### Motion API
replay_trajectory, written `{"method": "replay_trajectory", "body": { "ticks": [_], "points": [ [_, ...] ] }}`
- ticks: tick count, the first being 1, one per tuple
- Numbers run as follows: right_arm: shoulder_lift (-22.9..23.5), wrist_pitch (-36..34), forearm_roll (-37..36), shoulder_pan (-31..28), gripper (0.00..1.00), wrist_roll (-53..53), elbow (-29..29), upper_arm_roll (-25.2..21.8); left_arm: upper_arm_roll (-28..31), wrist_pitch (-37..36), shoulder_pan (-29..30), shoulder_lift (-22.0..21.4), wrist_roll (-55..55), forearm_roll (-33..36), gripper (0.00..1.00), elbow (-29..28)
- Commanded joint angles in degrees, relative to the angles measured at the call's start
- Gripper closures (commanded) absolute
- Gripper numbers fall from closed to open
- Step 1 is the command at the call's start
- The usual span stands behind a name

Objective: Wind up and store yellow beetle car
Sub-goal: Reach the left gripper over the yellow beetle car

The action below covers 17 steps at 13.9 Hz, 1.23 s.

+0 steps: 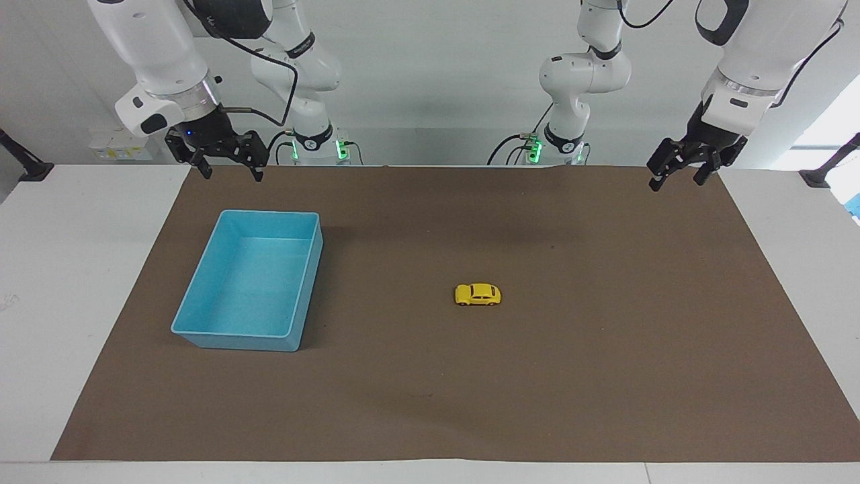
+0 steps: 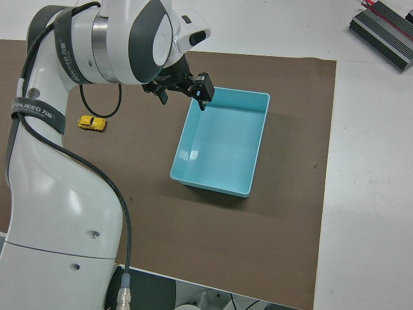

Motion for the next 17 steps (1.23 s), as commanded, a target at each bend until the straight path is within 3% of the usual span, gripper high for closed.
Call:
{"method": "replay_trajectory", "body": {
  "ticks": [1,9,13,17],
  "points": [
    [-1.44,1.06,1.35,-0.65,0.0,-1.74,-1.74,-0.04,-0.12,1.32,-0.06,0.83,-9.25,-0.73,0.0,0.18],
    [-1.44,1.06,1.35,-0.65,0.0,-1.74,-1.74,-0.04,-0.3,3.95,-2.7,2.24,-55.13,-0.91,0.0,-0.43],
    [-1.44,1.06,1.35,-0.65,0.0,-1.74,-1.74,-0.04,-0.47,12.91,-4.1,5.84,-84.13,-0.82,0.0,0.18],
    [-1.44,1.06,1.35,-0.65,0.0,-1.74,-1.74,-0.04,-1.52,17.49,-4.28,9.26,-94.97,-1.0,0.0,0.8]
  ]
}}
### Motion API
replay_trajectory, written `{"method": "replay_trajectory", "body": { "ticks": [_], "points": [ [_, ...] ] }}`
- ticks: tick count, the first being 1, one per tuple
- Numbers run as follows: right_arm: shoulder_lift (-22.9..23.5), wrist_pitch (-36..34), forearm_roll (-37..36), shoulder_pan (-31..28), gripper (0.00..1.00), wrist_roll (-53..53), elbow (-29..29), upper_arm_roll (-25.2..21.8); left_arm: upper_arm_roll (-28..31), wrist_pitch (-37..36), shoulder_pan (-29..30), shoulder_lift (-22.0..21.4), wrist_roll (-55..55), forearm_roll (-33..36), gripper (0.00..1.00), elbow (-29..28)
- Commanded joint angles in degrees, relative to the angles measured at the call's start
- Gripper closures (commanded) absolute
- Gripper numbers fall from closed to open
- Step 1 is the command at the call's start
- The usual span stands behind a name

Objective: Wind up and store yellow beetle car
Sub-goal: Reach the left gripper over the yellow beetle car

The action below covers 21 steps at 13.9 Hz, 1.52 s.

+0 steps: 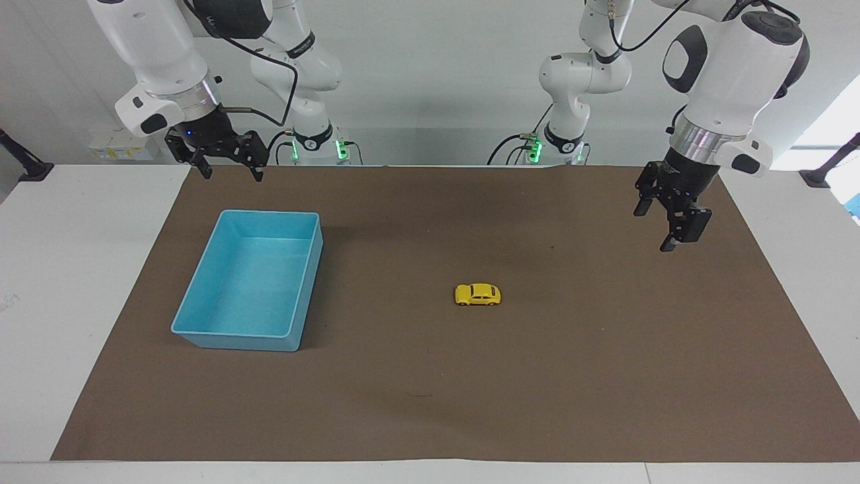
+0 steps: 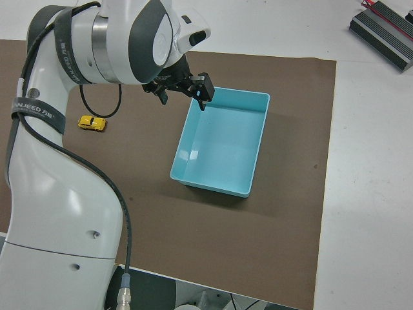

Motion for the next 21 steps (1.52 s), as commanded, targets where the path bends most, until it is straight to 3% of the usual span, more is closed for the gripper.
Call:
{"method": "replay_trajectory", "body": {
  "ticks": [1,8,11,14,21],
  "points": [
    [-1.44,1.06,1.35,-0.65,0.0,-1.74,-1.74,-0.04,-0.44,1.81,-0.78,3.31,-5.85,-1.53,0.0,0.96],
    [-1.44,1.06,1.35,-0.65,0.0,-1.74,-1.74,-0.04,-0.62,13.05,-6.05,12.19,-21.69,-3.3,0.0,2.9],
    [-1.44,1.06,1.35,-0.65,0.0,-1.74,-1.74,-0.04,-0.53,13.07,-11.75,17.03,-17.85,-2.07,0.0,3.51],
    [-1.44,1.06,1.35,-0.65,0.0,-1.74,-1.74,-0.04,-0.62,11.14,-14.49,16.86,-10.62,-2.16,0.0,2.72],
    [-1.44,1.06,1.35,-0.65,0.0,-1.74,-1.74,-0.04,-0.53,9.46,-18.35,21.34,-14.11,-2.42,0.0,2.9]
  ]
}}
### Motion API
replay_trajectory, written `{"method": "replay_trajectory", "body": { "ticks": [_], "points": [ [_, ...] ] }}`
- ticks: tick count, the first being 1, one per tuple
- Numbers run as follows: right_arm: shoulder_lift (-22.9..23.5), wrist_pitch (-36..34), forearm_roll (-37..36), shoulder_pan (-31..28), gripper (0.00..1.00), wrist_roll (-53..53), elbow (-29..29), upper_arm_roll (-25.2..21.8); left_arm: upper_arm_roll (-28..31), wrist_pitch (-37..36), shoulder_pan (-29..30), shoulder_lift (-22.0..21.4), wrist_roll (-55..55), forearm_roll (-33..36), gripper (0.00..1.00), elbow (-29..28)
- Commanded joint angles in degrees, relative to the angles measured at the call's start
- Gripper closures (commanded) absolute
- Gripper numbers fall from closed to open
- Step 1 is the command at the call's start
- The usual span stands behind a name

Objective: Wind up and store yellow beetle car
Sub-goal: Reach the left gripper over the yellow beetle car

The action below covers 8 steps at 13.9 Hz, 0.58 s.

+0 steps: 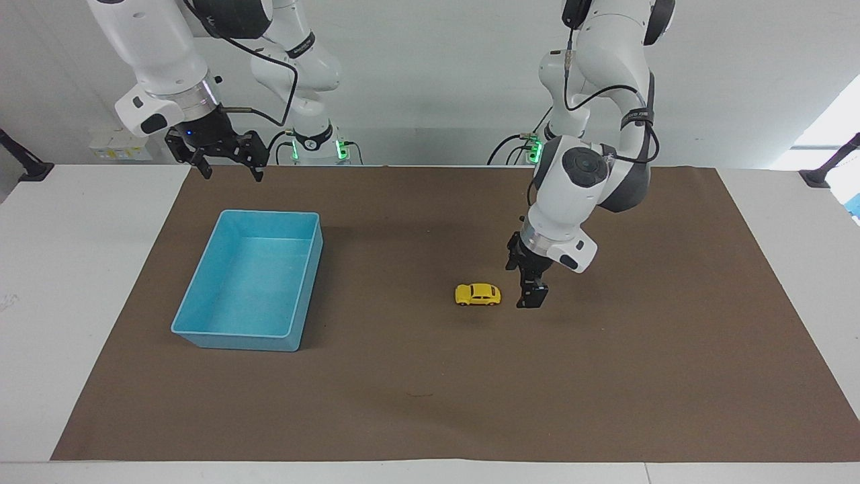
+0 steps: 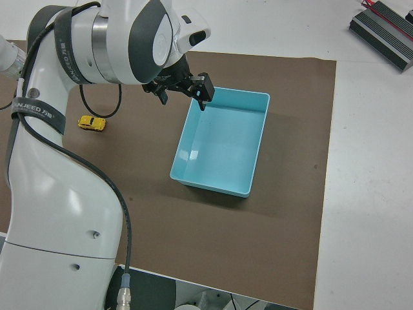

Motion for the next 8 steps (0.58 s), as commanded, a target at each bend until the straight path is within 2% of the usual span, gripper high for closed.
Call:
{"method": "replay_trajectory", "body": {
  "ticks": [1,4,8],
  "points": [
    [-1.44,1.07,1.35,-0.65,0.0,-1.74,-1.74,-0.04,1.03,-1.22,-2.69,3.61,-4.01,0.04,0.0,2.02],
    [-1.44,1.07,1.35,-0.65,0.0,-1.74,-1.74,-0.04,1.12,-0.25,-4.01,6.52,-7.01,1.7,0.0,2.28],
    [-1.44,1.07,1.35,-0.65,0.0,-1.74,-1.74,-0.04,1.04,1.24,-4.98,6.7,-9.3,2.76,0.0,1.93]
  ]
}}
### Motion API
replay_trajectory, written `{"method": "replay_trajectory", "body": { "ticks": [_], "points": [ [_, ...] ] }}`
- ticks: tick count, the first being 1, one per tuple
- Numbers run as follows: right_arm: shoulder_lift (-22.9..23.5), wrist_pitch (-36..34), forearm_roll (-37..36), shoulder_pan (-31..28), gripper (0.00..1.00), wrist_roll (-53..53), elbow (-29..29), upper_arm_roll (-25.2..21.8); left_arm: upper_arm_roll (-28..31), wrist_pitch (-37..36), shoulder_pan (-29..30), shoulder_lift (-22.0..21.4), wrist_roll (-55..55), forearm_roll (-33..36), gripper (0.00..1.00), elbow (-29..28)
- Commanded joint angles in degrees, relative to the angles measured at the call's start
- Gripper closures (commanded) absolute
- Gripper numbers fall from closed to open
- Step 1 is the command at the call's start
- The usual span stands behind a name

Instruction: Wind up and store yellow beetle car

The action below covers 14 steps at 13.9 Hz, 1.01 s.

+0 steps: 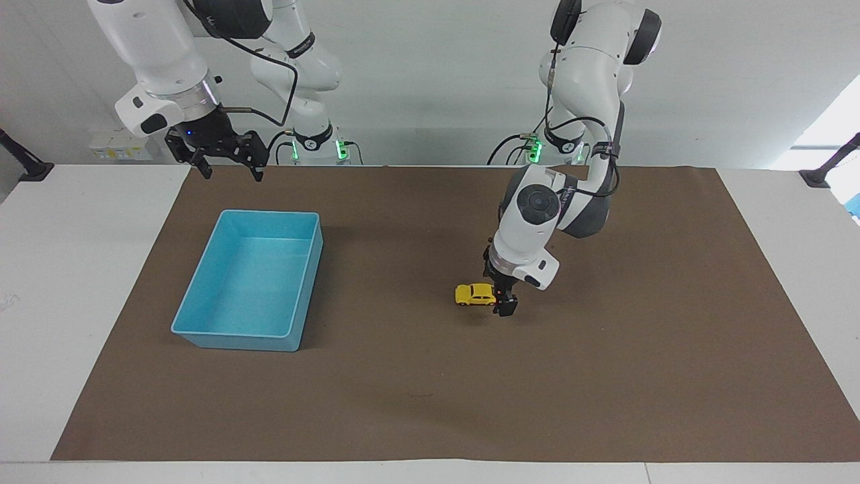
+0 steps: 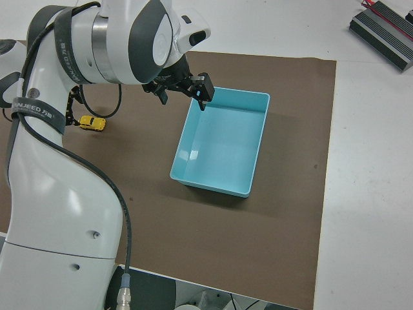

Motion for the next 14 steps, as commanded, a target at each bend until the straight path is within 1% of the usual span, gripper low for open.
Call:
{"method": "replay_trajectory", "body": {
  "ticks": [1,7,8,9,10,11,12,14],
  "points": [
    [-1.44,1.06,1.35,-0.65,0.0,-1.74,-1.74,-0.04,0.96,0.58,-1.05,0.5,-2.13,1.18,0.0,1.3],
    [-1.44,1.06,1.35,-0.65,0.0,-1.74,-1.74,-0.04,0.96,1.98,-2.19,0.76,-2.84,1.44,0.01,-0.45],
    [-1.44,1.06,1.35,-0.65,0.0,-1.74,-1.74,-0.04,0.96,2.08,-2.8,0.67,-3.28,1.44,0.13,-1.07],
    [-1.44,1.06,1.35,-0.65,0.0,-1.74,-1.74,-0.04,0.96,1.73,-2.81,0.5,-3.63,1.44,0.32,-1.25],
    [-1.44,1.06,1.35,-0.65,0.0,-1.74,-1.74,-0.04,0.96,1.47,-2.81,0.5,-3.63,1.44,0.57,-1.34],
    [-1.44,1.06,1.35,-0.65,0.0,-1.74,-1.74,-0.04,0.96,1.64,-2.81,0.5,-3.55,1.53,0.76,-1.25],
    [-1.44,1.06,1.35,-0.65,0.0,-1.74,-1.74,-0.04,0.96,1.81,-2.81,0.5,-3.55,1.53,0.87,-1.08],
    [-1.44,1.06,1.35,-0.65,0.0,-1.74,-1.74,-0.04,0.96,1.03,-2.98,0.5,-3.9,1.44,0.94,-0.72]
  ]
}}
